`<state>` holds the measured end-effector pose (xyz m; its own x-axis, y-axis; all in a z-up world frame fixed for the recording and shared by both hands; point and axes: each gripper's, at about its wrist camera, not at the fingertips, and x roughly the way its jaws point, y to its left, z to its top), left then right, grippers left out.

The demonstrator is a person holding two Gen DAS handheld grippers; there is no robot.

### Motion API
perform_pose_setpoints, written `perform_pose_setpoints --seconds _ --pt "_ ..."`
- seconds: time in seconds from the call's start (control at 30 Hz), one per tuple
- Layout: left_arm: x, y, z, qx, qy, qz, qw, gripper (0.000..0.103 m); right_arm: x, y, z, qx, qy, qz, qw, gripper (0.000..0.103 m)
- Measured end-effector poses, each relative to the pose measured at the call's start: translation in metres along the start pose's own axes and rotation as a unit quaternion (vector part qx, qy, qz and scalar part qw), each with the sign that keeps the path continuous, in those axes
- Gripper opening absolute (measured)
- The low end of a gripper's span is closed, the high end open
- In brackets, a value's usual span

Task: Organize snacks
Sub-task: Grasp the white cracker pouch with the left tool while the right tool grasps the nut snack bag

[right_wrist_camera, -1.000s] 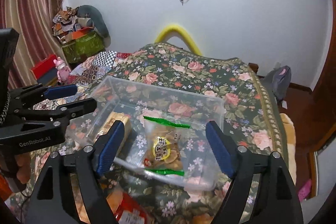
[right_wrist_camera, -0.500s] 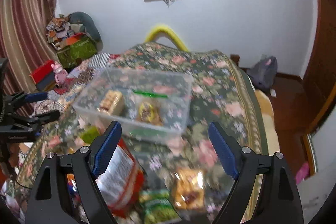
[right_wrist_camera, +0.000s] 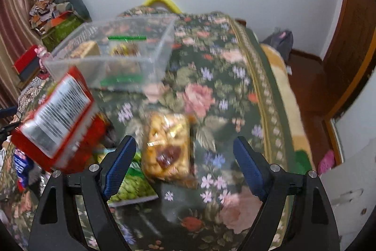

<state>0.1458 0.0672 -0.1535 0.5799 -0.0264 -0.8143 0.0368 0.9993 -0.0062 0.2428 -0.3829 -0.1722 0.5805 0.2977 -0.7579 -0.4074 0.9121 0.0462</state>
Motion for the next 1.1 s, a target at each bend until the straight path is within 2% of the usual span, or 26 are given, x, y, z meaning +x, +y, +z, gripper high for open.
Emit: perform_pose_setpoints --seconds 0.17,0.33,0.4,0.43,0.5,0.57,0.6,0.63,0.67,0.7,0.9,1.1 --pt "0.014 -0.002 -0.011 -0.003 0.014 0.005 0.9999 0.084 0.015 -0.001 -0.005 0.017 0.018 0.021 0.999 0.082" --pt "0.026 0.002 -0.018 -0.036 0.023 -0.021 0.9989 0.086 0.032 0.010 -0.005 0.003 0.031 0.025 0.999 0.081" --pt "0.026 0.002 -0.019 -0.042 0.022 -0.025 0.9985 0.086 0.038 0.013 -0.006 -0.002 0.037 0.019 0.999 0.076" --pt "0.026 0.000 -0.019 -0.039 0.022 -0.026 0.9986 0.086 0.042 0.014 -0.007 -0.001 0.041 0.022 0.999 0.070" --pt "0.026 -0.002 -0.021 -0.033 0.020 -0.026 0.9989 0.085 0.045 0.014 -0.007 0.005 0.043 0.029 0.999 0.063" --pt "0.025 -0.003 -0.022 -0.034 0.018 -0.031 0.9988 0.081 0.044 0.013 -0.007 0.008 0.035 0.032 0.999 0.055" --pt "0.024 -0.003 -0.023 -0.036 0.018 -0.038 0.9985 0.074 0.044 0.012 -0.006 0.008 0.035 0.032 0.999 0.049" --pt "0.023 -0.004 -0.024 -0.038 0.017 -0.049 0.9979 0.062 0.043 0.012 -0.006 0.008 0.034 0.035 0.999 0.045" --pt "0.021 -0.004 -0.024 -0.039 0.017 -0.057 0.9974 0.054 0.043 0.011 -0.006 0.008 0.034 0.039 0.999 0.044" --pt "0.019 -0.006 -0.025 -0.042 0.017 -0.067 0.9968 0.041 0.042 0.011 -0.006 0.007 0.034 0.042 0.999 0.043" --pt "0.009 -0.003 -0.024 -0.057 0.010 -0.057 0.9967 0.030 0.034 0.008 -0.011 0.007 0.032 0.040 0.999 0.042" --pt "-0.010 0.011 -0.011 -0.063 -0.012 -0.029 0.9975 0.029 0.021 0.008 -0.007 0.000 0.018 0.037 0.999 0.042"
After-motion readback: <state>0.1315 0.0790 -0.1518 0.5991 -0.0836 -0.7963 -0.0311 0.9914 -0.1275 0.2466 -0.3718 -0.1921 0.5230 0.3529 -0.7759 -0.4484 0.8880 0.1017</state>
